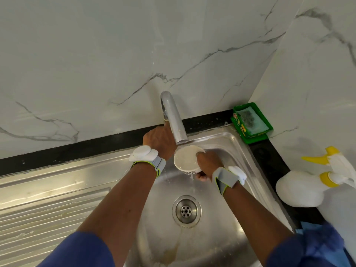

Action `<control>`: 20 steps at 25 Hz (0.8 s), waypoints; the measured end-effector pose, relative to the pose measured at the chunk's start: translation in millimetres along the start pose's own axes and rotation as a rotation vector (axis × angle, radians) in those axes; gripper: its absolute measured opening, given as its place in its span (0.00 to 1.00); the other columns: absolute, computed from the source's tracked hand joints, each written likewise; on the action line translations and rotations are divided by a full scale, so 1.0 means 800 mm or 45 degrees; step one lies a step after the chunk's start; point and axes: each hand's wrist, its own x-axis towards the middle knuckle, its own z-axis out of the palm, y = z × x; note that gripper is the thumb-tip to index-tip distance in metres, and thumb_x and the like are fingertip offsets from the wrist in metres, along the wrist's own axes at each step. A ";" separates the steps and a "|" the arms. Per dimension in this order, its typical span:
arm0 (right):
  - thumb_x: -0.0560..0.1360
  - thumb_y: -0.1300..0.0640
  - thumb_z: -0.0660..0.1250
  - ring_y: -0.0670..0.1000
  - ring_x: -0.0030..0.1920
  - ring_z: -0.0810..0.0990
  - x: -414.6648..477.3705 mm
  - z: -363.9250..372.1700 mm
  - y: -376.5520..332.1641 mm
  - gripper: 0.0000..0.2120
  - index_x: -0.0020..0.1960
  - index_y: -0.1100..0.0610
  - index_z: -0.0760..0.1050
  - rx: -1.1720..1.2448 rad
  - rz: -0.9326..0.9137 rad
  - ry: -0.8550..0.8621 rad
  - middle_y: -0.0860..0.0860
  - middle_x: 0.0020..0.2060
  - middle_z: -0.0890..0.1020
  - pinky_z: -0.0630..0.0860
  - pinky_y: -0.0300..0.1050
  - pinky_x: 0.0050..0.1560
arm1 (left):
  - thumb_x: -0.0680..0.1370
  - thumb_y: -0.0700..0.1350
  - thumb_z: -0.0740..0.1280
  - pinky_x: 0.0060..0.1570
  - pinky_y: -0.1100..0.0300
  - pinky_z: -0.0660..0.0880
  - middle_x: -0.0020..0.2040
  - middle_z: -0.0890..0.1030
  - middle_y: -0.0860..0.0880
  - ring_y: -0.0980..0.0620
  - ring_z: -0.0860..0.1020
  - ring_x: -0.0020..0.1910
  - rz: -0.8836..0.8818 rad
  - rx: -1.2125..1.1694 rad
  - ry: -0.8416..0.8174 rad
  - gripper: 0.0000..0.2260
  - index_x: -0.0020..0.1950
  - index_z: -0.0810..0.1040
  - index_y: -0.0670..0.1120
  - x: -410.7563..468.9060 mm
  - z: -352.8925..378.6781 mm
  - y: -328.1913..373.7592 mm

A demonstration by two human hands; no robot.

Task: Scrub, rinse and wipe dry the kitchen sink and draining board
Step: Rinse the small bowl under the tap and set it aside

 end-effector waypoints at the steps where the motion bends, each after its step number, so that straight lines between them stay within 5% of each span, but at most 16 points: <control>1: 0.79 0.60 0.58 0.58 0.31 0.77 0.009 -0.003 -0.012 0.07 0.46 0.63 0.71 -0.131 -0.017 -0.032 0.60 0.34 0.75 0.75 0.46 0.35 | 0.84 0.51 0.63 0.55 0.47 0.77 0.53 0.83 0.43 0.38 0.81 0.54 -0.011 -0.009 -0.008 0.13 0.61 0.78 0.43 -0.001 -0.001 0.000; 5: 0.82 0.58 0.54 0.54 0.28 0.77 0.037 -0.007 -0.058 0.11 0.48 0.63 0.71 -0.556 -0.057 -0.176 0.60 0.35 0.78 0.77 0.45 0.35 | 0.83 0.52 0.64 0.53 0.48 0.76 0.52 0.83 0.43 0.38 0.81 0.54 -0.035 -0.025 0.036 0.15 0.63 0.77 0.42 -0.002 0.004 0.000; 8: 0.80 0.54 0.54 0.50 0.19 0.75 0.045 -0.016 -0.082 0.15 0.46 0.64 0.73 -0.373 0.153 -0.296 0.59 0.27 0.81 0.67 0.34 0.25 | 0.83 0.52 0.66 0.55 0.48 0.76 0.53 0.83 0.42 0.38 0.81 0.56 -0.035 -0.055 0.043 0.15 0.62 0.78 0.42 -0.002 0.009 -0.002; 11: 0.79 0.52 0.54 0.47 0.19 0.74 0.054 -0.031 -0.088 0.17 0.51 0.64 0.75 -0.300 0.268 -0.410 0.60 0.33 0.84 0.65 0.31 0.22 | 0.83 0.51 0.66 0.57 0.47 0.76 0.55 0.83 0.41 0.37 0.81 0.58 -0.048 -0.086 0.082 0.16 0.65 0.77 0.42 -0.004 0.013 -0.002; 20: 0.76 0.55 0.52 0.44 0.21 0.74 0.054 -0.078 -0.029 0.17 0.52 0.60 0.78 0.921 0.330 -0.346 0.55 0.35 0.81 0.68 0.32 0.19 | 0.83 0.51 0.65 0.58 0.46 0.76 0.55 0.83 0.41 0.35 0.81 0.57 -0.086 -0.128 0.103 0.14 0.63 0.78 0.43 -0.004 0.020 -0.003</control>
